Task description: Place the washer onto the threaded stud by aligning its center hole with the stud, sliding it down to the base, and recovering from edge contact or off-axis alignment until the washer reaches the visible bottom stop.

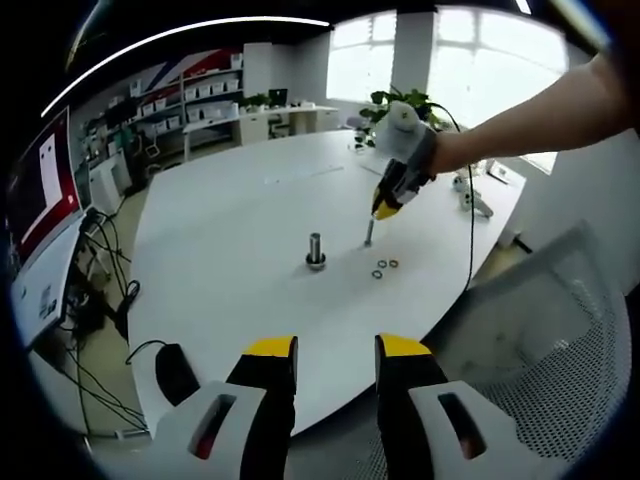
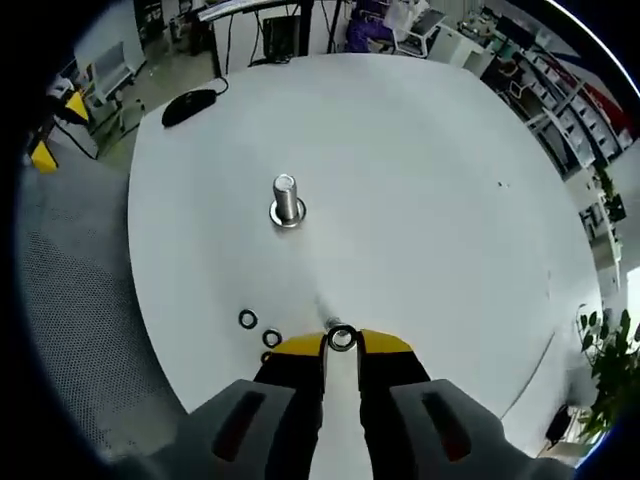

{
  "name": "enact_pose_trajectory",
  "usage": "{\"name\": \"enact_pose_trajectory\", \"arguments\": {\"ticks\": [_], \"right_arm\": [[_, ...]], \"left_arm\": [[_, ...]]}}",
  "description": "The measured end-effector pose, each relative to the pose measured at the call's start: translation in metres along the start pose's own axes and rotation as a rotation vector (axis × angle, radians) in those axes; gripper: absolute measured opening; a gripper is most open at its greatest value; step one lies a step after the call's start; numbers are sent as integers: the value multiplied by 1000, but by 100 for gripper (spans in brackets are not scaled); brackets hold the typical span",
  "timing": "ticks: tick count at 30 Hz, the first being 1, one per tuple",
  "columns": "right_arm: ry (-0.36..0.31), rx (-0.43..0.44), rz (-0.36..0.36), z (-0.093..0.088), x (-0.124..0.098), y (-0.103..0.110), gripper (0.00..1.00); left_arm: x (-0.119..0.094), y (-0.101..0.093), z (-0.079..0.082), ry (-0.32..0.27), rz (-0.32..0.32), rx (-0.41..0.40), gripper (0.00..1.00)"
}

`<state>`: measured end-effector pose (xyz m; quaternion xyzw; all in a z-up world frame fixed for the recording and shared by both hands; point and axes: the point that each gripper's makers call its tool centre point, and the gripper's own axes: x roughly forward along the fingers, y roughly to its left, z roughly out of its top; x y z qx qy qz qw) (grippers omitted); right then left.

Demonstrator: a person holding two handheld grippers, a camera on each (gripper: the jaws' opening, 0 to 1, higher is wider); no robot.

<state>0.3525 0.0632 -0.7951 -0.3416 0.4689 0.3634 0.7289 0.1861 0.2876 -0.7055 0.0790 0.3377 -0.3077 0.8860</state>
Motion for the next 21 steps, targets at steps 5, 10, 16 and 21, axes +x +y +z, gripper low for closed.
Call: {"name": "enact_pose_trajectory", "arguments": {"ticks": [5,10,16,21], "right_arm": [[5,-2,-1,0,2,0,14],[17,-2,-1,-1,5,-2,14],[26,2,11,-1,9,0,14],[48,-40,14,-3,14,1,14]], "left_arm": [[0,0,0,1,0,1,29],[0,0,0,0,-1,-1,29],[-1,1,0,-2,1,-5,29],[-1,1,0,0,2,-4,29]]}}
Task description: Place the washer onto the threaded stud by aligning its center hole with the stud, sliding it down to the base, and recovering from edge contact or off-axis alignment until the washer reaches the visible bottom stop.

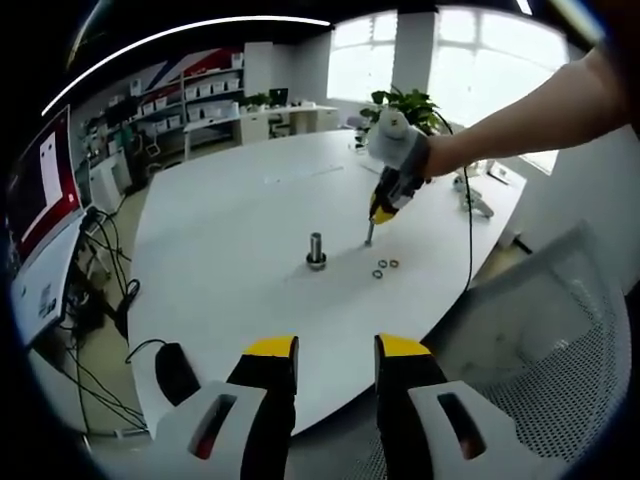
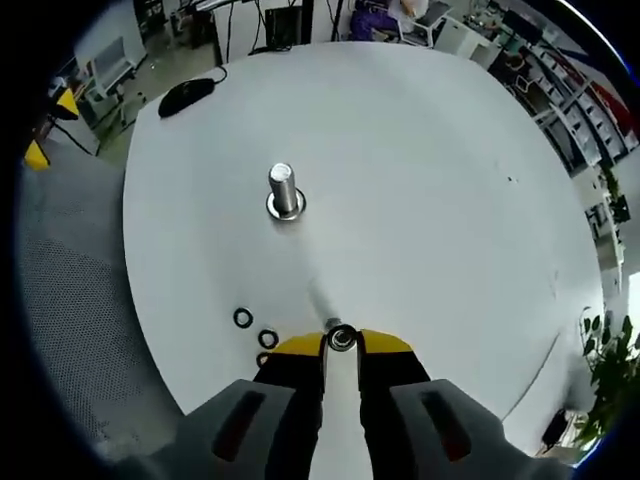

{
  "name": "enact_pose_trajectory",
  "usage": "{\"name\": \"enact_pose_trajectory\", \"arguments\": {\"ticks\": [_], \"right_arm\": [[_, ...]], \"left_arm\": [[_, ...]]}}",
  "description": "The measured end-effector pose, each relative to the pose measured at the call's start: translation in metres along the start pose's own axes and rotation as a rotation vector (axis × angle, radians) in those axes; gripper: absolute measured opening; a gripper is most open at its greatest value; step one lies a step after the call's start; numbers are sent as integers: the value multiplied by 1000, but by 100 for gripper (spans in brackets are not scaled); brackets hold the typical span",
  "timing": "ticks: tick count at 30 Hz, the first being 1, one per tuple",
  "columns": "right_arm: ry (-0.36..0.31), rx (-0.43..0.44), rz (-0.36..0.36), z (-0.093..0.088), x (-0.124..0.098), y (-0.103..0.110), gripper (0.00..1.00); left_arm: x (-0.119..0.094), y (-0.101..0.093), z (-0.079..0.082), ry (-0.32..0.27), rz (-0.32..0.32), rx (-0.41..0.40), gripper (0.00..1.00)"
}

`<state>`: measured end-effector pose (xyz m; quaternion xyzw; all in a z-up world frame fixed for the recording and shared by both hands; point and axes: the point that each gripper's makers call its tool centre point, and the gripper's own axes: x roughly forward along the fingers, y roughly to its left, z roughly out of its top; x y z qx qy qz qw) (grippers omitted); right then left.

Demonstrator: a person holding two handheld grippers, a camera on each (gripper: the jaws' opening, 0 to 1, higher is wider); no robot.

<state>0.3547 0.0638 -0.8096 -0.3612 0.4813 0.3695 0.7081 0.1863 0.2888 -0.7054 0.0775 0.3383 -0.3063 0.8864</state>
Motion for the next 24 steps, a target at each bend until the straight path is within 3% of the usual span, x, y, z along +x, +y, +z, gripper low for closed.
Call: {"name": "enact_pose_trajectory", "arguments": {"ticks": [15,24], "right_arm": [[20,18,22,-3,12,4,14],[23,75,38,-9,27,5,14]], "left_arm": [[0,1,-1,2,3,-7,29],[1,2,-2,9,3,-11,29]]}}
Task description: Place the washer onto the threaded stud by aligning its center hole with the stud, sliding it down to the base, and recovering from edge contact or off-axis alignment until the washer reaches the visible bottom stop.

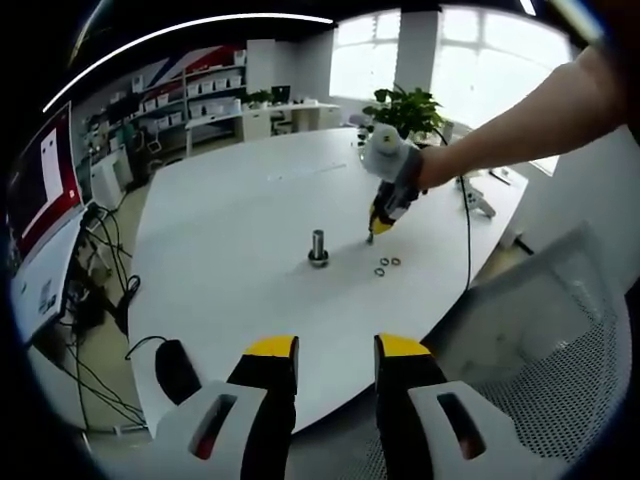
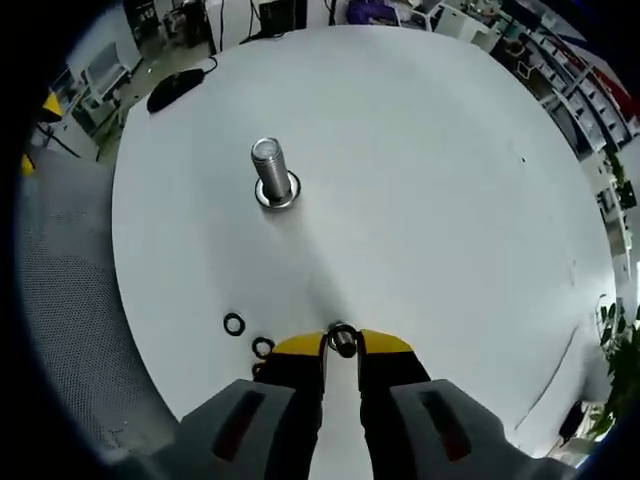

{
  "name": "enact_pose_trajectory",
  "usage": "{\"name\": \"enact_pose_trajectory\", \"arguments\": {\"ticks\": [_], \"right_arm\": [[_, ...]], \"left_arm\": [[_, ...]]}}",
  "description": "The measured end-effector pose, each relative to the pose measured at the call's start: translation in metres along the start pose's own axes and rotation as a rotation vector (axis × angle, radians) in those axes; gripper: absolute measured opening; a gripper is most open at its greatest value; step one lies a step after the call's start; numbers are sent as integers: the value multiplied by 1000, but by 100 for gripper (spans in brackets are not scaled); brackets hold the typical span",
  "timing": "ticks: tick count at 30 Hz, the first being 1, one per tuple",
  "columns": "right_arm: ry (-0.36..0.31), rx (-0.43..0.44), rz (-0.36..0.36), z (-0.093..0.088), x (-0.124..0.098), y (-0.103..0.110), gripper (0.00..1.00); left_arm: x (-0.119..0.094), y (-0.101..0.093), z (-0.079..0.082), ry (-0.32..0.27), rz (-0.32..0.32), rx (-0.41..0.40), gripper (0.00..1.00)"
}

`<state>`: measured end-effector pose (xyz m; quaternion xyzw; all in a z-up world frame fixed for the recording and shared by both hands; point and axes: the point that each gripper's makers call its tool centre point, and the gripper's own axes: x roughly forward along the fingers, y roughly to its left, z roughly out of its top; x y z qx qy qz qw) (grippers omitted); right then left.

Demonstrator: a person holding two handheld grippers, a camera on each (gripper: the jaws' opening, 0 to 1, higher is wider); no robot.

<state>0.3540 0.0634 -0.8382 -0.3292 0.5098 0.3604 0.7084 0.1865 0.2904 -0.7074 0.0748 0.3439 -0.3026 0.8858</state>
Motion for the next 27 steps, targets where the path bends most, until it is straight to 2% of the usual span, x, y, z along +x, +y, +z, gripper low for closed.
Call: {"name": "enact_pose_trajectory", "arguments": {"ticks": [11,27], "right_arm": [[30,33,11,-11,21,-6,14],[42,84,0,-18,29,-4,16]], "left_arm": [[0,2,-1,4,5,-11,28],[0,1,-2,5,1,-7,28]]}}
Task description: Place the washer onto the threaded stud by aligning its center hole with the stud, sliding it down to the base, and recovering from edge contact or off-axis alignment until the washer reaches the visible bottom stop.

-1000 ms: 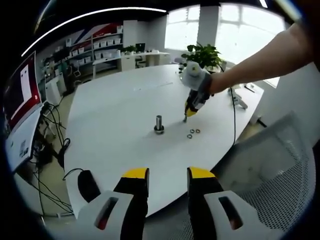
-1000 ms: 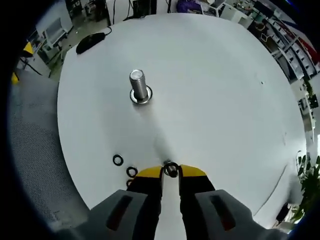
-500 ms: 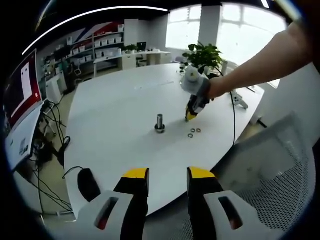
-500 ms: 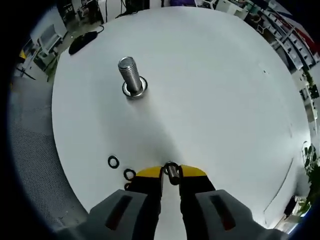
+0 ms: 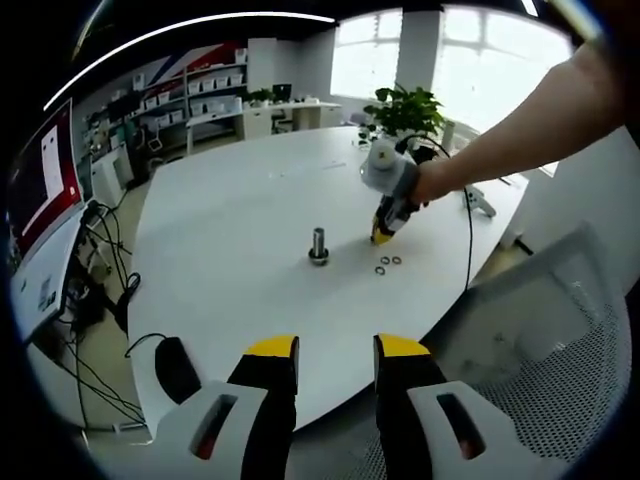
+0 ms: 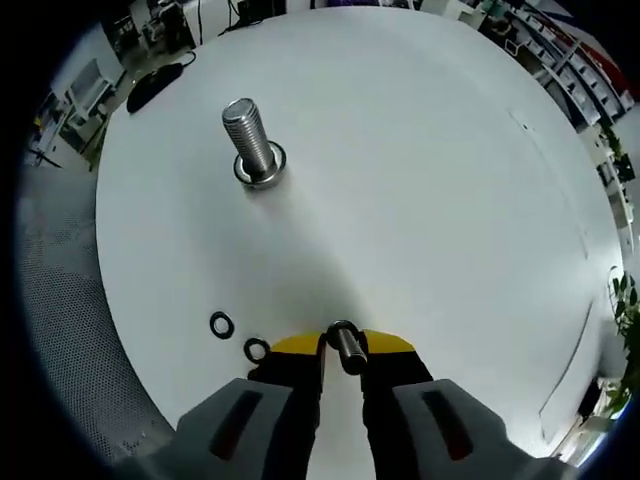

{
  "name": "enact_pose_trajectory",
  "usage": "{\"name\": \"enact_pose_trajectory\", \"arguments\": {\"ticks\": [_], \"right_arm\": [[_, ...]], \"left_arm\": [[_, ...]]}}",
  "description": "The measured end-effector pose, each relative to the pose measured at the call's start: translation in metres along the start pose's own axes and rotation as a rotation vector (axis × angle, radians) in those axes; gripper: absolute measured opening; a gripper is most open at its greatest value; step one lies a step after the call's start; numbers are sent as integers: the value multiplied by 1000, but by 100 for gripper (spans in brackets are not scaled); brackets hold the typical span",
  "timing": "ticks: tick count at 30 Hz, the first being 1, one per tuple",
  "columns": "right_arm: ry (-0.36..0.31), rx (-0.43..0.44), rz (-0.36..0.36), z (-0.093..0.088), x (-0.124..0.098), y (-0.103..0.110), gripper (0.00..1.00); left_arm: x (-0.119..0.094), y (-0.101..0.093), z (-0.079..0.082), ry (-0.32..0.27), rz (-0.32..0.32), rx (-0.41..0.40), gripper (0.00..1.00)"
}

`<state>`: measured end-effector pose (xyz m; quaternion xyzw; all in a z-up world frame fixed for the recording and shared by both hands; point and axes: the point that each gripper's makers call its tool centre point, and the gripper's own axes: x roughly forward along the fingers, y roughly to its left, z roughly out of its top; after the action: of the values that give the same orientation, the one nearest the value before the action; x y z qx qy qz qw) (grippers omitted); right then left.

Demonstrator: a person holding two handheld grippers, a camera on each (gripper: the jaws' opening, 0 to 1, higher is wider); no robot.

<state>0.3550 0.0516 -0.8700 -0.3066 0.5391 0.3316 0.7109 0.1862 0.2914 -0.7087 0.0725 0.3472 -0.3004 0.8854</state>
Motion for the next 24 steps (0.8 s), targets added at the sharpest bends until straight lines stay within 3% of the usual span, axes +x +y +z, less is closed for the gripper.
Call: {"name": "enact_pose_trajectory", "arguments": {"ticks": [18,24], "right_arm": [[-15,72,-10,-10,-7,1,21],[-24,64,1,-18,-13,15,22]], "left_arm": [[0,0,1,-1,-1,3,28],[0,0,1,-3,0,4,28]]}}
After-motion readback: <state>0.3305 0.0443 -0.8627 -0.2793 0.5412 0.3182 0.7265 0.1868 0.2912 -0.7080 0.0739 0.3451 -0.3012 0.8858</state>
